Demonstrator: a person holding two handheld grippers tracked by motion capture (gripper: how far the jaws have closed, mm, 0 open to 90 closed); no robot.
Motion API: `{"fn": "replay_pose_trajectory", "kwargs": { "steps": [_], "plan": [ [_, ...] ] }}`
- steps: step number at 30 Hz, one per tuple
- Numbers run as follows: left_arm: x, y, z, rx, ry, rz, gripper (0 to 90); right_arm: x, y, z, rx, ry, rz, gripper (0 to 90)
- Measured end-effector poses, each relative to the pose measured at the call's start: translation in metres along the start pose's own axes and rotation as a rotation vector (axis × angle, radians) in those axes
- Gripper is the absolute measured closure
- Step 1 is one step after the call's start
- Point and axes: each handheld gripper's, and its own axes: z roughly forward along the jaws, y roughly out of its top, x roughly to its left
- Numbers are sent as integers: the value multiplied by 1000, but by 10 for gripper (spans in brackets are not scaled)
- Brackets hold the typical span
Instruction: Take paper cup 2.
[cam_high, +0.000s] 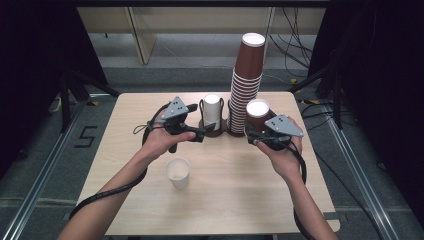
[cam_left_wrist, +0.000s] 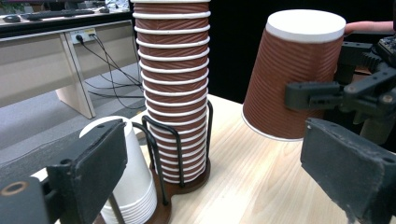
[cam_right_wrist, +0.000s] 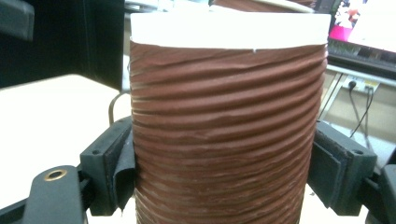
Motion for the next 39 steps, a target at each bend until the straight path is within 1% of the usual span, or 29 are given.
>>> {"fn": "replay_pose_trajectory", "kwargs": {
  "steps": [1, 2, 3, 4, 5, 6, 8, 9, 10, 14, 16, 18, 19, 20, 21, 22, 24, 27, 28, 29, 30, 31, 32, 33, 35, 36, 38, 39],
  "plan": [
    [0, 0, -1, -1, 0, -4, 69, 2, -2, 1, 12, 0, -20, 197],
    [0, -1, -2, -3, 1, -7, 68, 2, -3, 3, 10, -11, -76, 197],
    [1, -2, -3, -4, 4, -8, 66, 3, -4, 3, 23, -15, -116, 196],
    [1, -2, -3, -6, 7, -9, 65, 5, -6, 5, 32, -12, -132, 195],
    [1, -4, -4, -4, 8, -13, 61, 5, -7, 5, 30, -25, -184, 195],
    [1, -5, -4, 0, 8, -12, 61, 7, -8, 6, 38, -19, -208, 194],
    [2, -6, -5, 6, 11, -13, 60, 10, -10, 8, 52, -25, -256, 194],
    [3, -7, -5, 7, 10, -16, 59, 12, -11, 8, 62, -33, -292, 195],
    [3, -8, -6, 10, 10, -16, 59, 14, -11, 9, 68, -38, -347, 195],
    [5, -10, -7, 21, 13, -12, 59, 21, -14, 12, 95, -39, -506, 195],
    [7, -11, -7, 31, 13, -9, 57, 24, -15, 13, 106, -29, -562, 195],
    [8, -10, -8, 35, 14, -9, 55, 27, -15, 14, 110, -31, -638, 195],
    [9, -10, -8, 36, 13, -12, 54, 29, -15, 15, 110, -27, -655, 195],
    [9, -10, -8, 38, 11, -13, 55, 31, -15, 15, 113, -31, -691, 195],
    [9, -10, -8, 40, 7, -15, 54, 33, -15, 16, 113, -21, -719, 195],
    [9, -10, -8, 44, 1, -18, 54, 35, -16, 16, 116, -29, -741, 195],
    [9, -9, -7, 57, -7, -4, 55, 38, -16, 17, 133, -27, -794, 195],
    [7, -9, -5, 67, -20, -3, 58, 41, -17, 19, 131, -36, -905, 196],
    [7, -9, -4, 70, -25, -7, 58, 42, -18, 19, 134, -33, -933, 196],
    [6, -8, -3, 76, -28, -7, 58, 44, -19, 20, 145, -34, -941, 196],
    [6, -8, -2, 81, -31, -4, 59, 44, -18, 21, 145, -43, -979, 196],
    [5, -8, 0, 84, -34, -7, 59, 43, -17, 21, 154, -37, -1040, 196],
    [5, -8, 1, 87, -40, -7, 60, 44, -17, 21, 152, -41, -1065, 196],
    [4, -8, 3, 95, -45, -7, 61, 43, -16, 23, 129, -34, -1136, 196],
    [3, -7, 6, 106, -57, -7, 63, 46, -17, 23, 144, -47, -1170, 196],
    [2, -6, 8, 112, -62, -3, 64, 47, -17, 24, 143, -39, -1207, 196],
    [0, -4, 11, 119, -70, -2, 70, 49, -20, 24, 139, -49, -1256, 197],
    [-1, -3, 12, 122, -72, -3, 72, 50, -20, 25, 138, -43, -1290, 197]
  ]
}}
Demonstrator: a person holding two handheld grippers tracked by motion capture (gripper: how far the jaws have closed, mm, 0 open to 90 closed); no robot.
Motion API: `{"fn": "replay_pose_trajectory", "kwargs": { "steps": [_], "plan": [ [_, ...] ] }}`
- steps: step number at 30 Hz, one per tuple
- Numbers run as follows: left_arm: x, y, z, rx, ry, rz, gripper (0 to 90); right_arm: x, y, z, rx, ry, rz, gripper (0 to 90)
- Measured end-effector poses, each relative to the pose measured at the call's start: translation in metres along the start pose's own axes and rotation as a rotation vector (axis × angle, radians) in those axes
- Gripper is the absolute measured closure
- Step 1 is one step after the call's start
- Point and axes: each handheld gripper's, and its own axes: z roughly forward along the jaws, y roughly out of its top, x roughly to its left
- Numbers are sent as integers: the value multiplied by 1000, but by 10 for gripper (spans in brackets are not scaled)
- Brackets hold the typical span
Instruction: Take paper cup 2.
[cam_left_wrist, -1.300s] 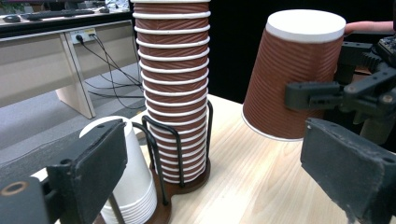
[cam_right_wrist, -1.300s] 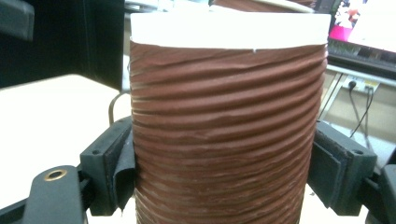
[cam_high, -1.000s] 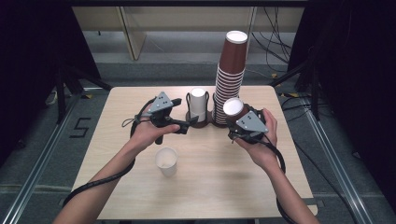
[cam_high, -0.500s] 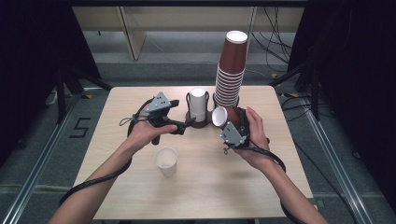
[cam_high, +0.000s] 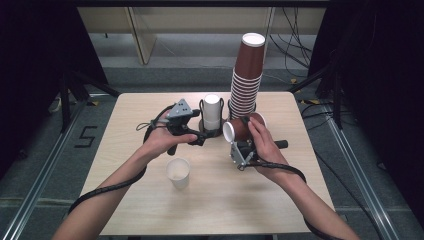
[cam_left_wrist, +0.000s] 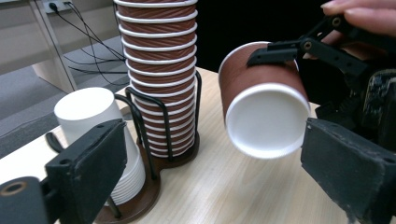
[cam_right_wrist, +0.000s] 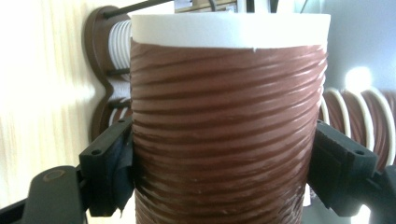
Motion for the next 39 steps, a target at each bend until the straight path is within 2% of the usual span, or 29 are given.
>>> {"fn": "replay_pose_trajectory", "kwargs": {
  "steps": [3, 4, 5, 6, 7, 8, 9, 10, 12, 13, 15, 16, 18, 19, 20, 21, 22, 24, 27, 28, 31, 35, 36, 39],
  "plan": [
    [-2, 2, 5, 12, -20, -11, 75, 4, 3, 1, 7, 5, -65, 197],
    [-3, 3, 6, 17, -28, -13, 75, 3, 4, 1, -4, -17, -108, 197],
    [-4, 3, 8, 22, -37, -18, 75, 6, 6, 0, 6, -18, -84, 197],
    [-4, 3, 10, 27, -43, -21, 75, 8, 7, 0, 5, -28, -95, 197],
    [-5, 4, 11, 35, -50, -19, 75, 6, 7, 1, -3, -19, -138, 197],
    [-7, 4, 13, 42, -59, -22, 76, 8, 8, 0, 7, -31, -153, 198],
    [-8, 4, 15, 50, -67, -25, 75, 8, 9, 1, 3, -17, -164, 198],
    [-9, 4, 17, 61, -75, -22, 76, 9, 10, 1, 4, -38, -190, 198],
    [-11, 3, 20, 86, -87, -13, 76, 9, 11, 1, 14, -24, -236, 198],
    [-12, 3, 22, 101, -92, -11, 76, 9, 12, 1, 9, -44, -265, 199],
    [-13, 2, 26, 122, -104, -9, 80, 12, 12, 1, 18, -49, -270, 198],
    [-14, 2, 28, 129, -108, -10, 81, 13, 11, 4, -11, -65, -279, 199],
    [-16, 1, 33, 143, -115, -8, 86, 13, 12, 3, 13, -39, -306, 198],
    [-17, 1, 35, 155, -120, -5, 87, 17, 11, 1, 51, -21, -261, 198],
    [-17, 1, 38, 160, -130, -2, 89, 19, 11, 0, 72, -2, -251, 198],
    [-18, 1, 40, 169, -125, -1, 95, 20, 11, 0, 73, -5, -246, 199],
    [-19, 1, 42, 172, -132, -2, 108, 22, 11, 2, 41, -40, -245, 199],
    [-19, 1, 45, 182, -139, -1, 127, 21, 11, 2, 30, -52, -283, 198],
    [-20, 1, 50, 191, -146, 0, 136, 22, 13, 1, 46, -30, -289, 198],
    [-21, 1, 51, 197, -141, 3, 138, 25, 13, 1, 42, -36, -251, 199],
    [-22, 1, 54, 210, -152, 10, 140, 23, 14, 2, 14, -64, -270, 199],
    [-23, 0, 58, 232, -153, 22, 141, 21, 14, 1, 17, -62, -273, 199],
    [-23, 0, 59, 236, -151, 22, 142, 21, 16, -1, 42, -45, -273, 198],
    [-24, -1, 61, 242, -150, 28, 142, 22, 16, 0, 11, -66, -270, 198]
  ]
}}
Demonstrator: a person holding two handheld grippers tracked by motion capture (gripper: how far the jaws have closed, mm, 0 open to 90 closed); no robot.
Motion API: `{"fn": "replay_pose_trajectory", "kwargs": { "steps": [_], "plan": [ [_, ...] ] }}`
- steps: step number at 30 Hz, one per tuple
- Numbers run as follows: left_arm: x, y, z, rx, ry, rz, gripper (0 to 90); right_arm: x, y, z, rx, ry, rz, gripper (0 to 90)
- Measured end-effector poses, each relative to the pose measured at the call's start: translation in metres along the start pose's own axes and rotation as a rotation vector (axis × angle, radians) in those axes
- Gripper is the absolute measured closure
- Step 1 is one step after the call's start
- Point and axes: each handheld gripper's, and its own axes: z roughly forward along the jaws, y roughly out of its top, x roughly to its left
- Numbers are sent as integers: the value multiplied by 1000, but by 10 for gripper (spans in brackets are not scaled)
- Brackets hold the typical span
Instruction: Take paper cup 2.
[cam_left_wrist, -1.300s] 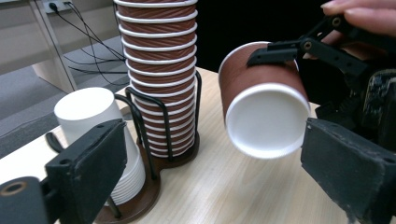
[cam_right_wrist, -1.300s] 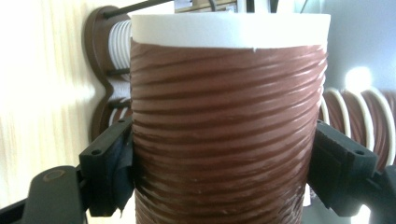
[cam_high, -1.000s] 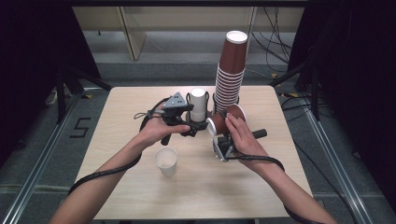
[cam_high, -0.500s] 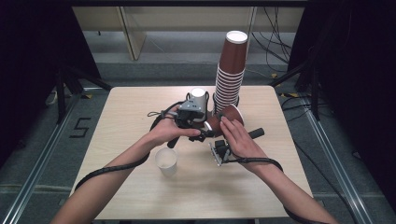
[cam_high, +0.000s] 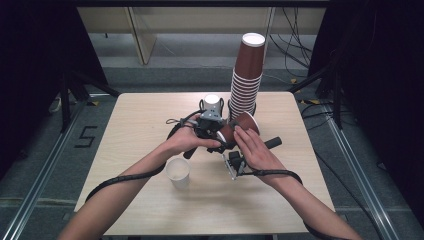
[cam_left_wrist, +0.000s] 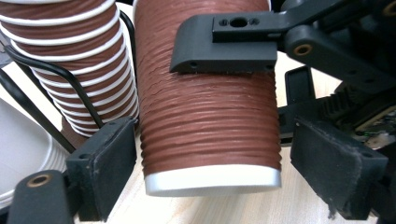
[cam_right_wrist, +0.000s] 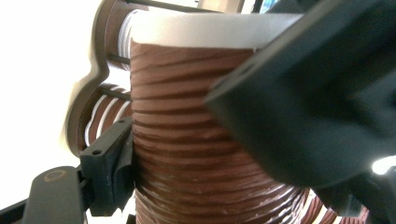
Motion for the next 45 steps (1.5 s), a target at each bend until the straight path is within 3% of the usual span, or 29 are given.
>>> {"fn": "replay_pose_trajectory", "kwargs": {
  "steps": [1, 4, 6, 7, 11, 14, 15, 16, 17, 37, 41, 43, 45],
  "plan": [
    [0, 0, 1, 0, 0, 2, 143, -1, 0, 0, -6, -3, -19, 199],
    [0, 0, 3, 9, 5, 9, 145, -1, 2, -1, 17, 18, -9, 198],
    [0, 1, 4, 11, 11, 13, 146, 0, 3, 1, -2, 3, -7, 199],
    [0, 1, 4, 10, 11, 11, 146, -2, 3, 2, -26, -5, -39, 198],
    [1, 1, 5, 14, 13, 15, 154, -2, 5, 1, -17, -4, -23, 199],
    [1, 0, 6, 16, 18, 15, 158, -3, 5, 0, -21, -4, -40, 198],
    [1, 0, 6, 15, 20, 13, 160, -1, 6, 0, -27, -1, 2, 198],
    [1, 0, 7, 15, 22, 15, 163, -1, 7, 0, -23, -4, 5, 198],
    [1, 0, 7, 15, 19, 16, 168, -2, 6, 0, -35, -12, -13, 198],
    [0, 0, 7, 6, 48, 49, 218, -3, 6, 2, -27, -28, 10, 158],
    [0, 0, 7, 6, 54, 60, 221, -6, 5, 2, -22, -26, -48, 145],
    [-1, 1, 8, 1, 55, 57, 222, -4, 5, 2, -20, -30, -7, 102],
    [-1, 2, 8, 5, 56, 61, 222, -3, 5, 2, -28, -25, -17, 80]
  ]
}}
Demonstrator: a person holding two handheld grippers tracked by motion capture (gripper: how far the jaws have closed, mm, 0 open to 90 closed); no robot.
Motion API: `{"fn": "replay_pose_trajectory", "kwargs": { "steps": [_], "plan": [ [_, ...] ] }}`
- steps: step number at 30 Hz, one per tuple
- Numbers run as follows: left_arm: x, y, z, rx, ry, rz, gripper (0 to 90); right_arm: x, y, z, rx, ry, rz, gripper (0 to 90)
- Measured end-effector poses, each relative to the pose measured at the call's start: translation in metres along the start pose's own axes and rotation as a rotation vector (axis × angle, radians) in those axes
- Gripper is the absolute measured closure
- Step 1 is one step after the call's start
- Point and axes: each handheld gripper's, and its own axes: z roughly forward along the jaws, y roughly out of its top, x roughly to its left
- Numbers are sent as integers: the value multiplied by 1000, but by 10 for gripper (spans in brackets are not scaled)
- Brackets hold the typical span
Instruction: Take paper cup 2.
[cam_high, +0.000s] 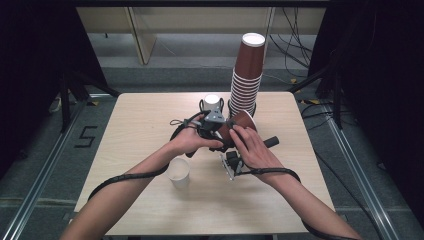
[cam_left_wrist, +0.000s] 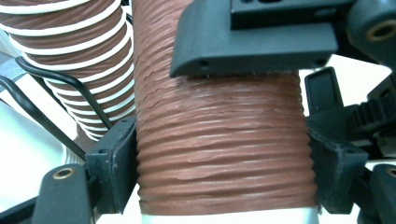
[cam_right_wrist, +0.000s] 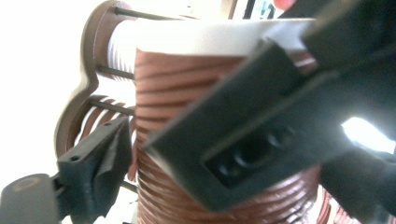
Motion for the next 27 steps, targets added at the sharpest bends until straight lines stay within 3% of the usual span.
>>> {"fn": "replay_pose_trajectory", "kwargs": {
  "steps": [1, 9, 11, 22, 24, 27],
  "plan": [
    [0, 0, 0, 0, 0, 1, 222, 2, 0, 0, 3, -1, 17, 74],
    [1, 3, 2, -4, 13, -3, 222, 1, -2, -3, 16, 10, 18, 53],
    [2, 4, 2, -6, 19, -5, 222, 2, -2, -2, -13, -8, 28, 47],
    [7, 5, 4, -13, 34, -17, 222, 1, -7, -7, 2, -22, 52, 49],
    [8, 5, 4, -13, 38, -21, 222, -1, -7, -8, -5, -34, 38, 55],
    [9, 5, 4, -27, 38, -27, 222, -2, -7, -10, -10, -48, 61, 61]
  ]
}}
